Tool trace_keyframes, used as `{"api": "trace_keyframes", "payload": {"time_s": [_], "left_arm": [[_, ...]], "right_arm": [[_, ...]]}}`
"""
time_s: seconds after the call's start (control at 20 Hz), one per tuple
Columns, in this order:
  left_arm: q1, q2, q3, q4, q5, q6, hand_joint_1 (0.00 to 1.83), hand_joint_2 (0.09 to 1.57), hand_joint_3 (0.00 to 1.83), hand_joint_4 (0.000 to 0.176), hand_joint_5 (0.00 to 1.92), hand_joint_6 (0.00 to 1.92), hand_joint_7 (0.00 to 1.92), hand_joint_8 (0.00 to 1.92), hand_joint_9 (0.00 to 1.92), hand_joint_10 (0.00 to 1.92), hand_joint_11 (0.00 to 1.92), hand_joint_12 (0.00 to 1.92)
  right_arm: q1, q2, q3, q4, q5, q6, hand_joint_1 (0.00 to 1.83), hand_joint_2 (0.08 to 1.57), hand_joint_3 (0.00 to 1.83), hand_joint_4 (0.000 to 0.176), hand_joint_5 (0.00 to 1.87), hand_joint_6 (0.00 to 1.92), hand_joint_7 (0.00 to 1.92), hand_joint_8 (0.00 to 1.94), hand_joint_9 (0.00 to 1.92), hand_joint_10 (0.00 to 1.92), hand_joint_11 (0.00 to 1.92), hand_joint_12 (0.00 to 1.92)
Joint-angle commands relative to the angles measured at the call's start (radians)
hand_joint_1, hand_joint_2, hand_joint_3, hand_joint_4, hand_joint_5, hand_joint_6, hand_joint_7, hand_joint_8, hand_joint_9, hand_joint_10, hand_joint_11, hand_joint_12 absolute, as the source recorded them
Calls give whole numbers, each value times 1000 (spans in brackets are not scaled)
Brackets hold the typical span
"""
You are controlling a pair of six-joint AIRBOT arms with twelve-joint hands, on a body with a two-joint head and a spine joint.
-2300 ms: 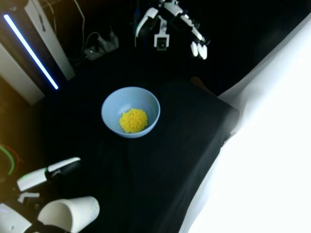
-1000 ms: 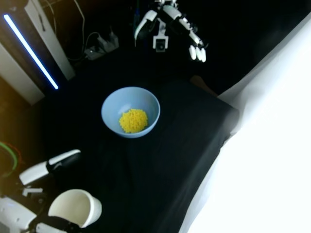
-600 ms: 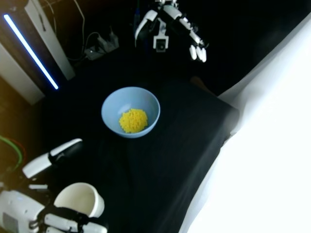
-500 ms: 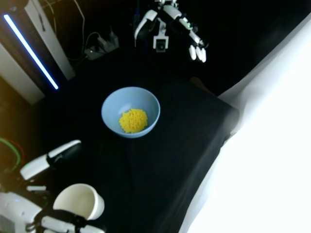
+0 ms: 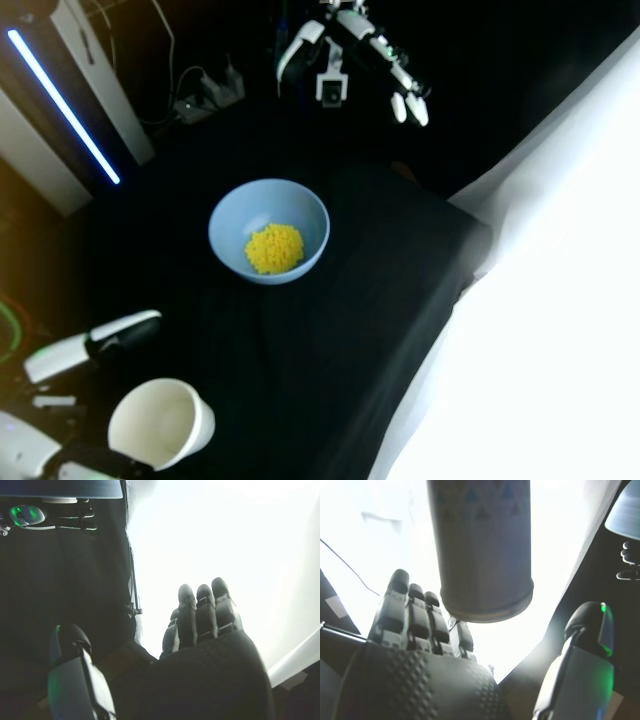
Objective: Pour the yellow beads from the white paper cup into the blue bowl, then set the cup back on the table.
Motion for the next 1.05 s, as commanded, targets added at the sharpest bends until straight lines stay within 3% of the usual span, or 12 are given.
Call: {"api": "trace_keyframes", "payload": {"time_s": [0.0,0.1,0.15,0.25,0.3,0.4,0.55,0.65,0.75,0.8,0.95,1.0], "left_arm": [[-12,6,5,-14,-134,-8,456,820,0,80,0,0,278,1,143,1,0,366],[-10,14,2,-20,-143,-8,451,814,1,83,0,0,276,0,164,0,0,487],[-5,23,-2,-25,-153,-8,476,805,0,86,0,0,291,3,170,2,0,471],[10,46,-15,-38,-173,-8,463,812,1,51,0,0,286,1,190,6,0,435],[24,61,-26,-48,-192,-6,448,805,0,60,0,0,287,1,212,9,0,451],[57,94,-53,-76,-240,11,436,776,0,106,0,0,277,1,221,6,0,419],[82,123,-77,-86,-287,23,388,782,0,87,0,0,287,1,199,0,0,462],[86,138,-90,-87,-321,39,388,767,0,112,0,0,294,3,198,1,0,447],[100,157,-109,-91,-373,47,399,782,2,62,0,0,277,0,206,1,0,469],[113,175,-127,-94,-411,57,352,774,0,83,0,0,209,0,171,0,0,458],[129,212,-165,-89,-465,85,327,797,8,87,0,0,183,0,164,0,0,503],[127,217,-167,-79,-465,96,327,826,18,123,0,0,194,5,181,7,0,507]], "right_arm": [[14,11,-3,19,133,14,778,519,0,176,10,3,10,4,0,0,0,131],[14,34,-29,10,145,13,722,462,0,176,0,0,9,0,0,0,0,188],[14,47,-44,3,158,13,724,447,0,176,0,0,1,0,0,0,0,123],[14,67,-68,-3,180,8,750,443,1,176,0,0,0,0,0,0,0,29],[14,81,-84,-9,193,3,733,447,2,176,0,0,0,0,0,0,0,22],[14,105,-120,-15,230,-18,719,454,5,176,0,0,0,0,0,0,0,0],[14,129,-174,-18,281,-50,688,441,0,176,0,0,0,0,0,0,25,12],[13,142,-203,-18,325,-54,679,420,0,176,0,0,0,0,0,0,30,16],[13,169,-233,-21,369,-67,692,410,0,176,0,0,0,0,0,0,20,14],[13,183,-250,-25,392,-78,726,426,0,176,0,0,0,0,0,0,0,1],[3,229,-295,-22,473,-104,713,459,11,176,0,0,0,0,0,0,0,0],[-23,246,-311,-3,525,-105,694,460,11,176,0,0,14,5,0,0,0,0]]}}
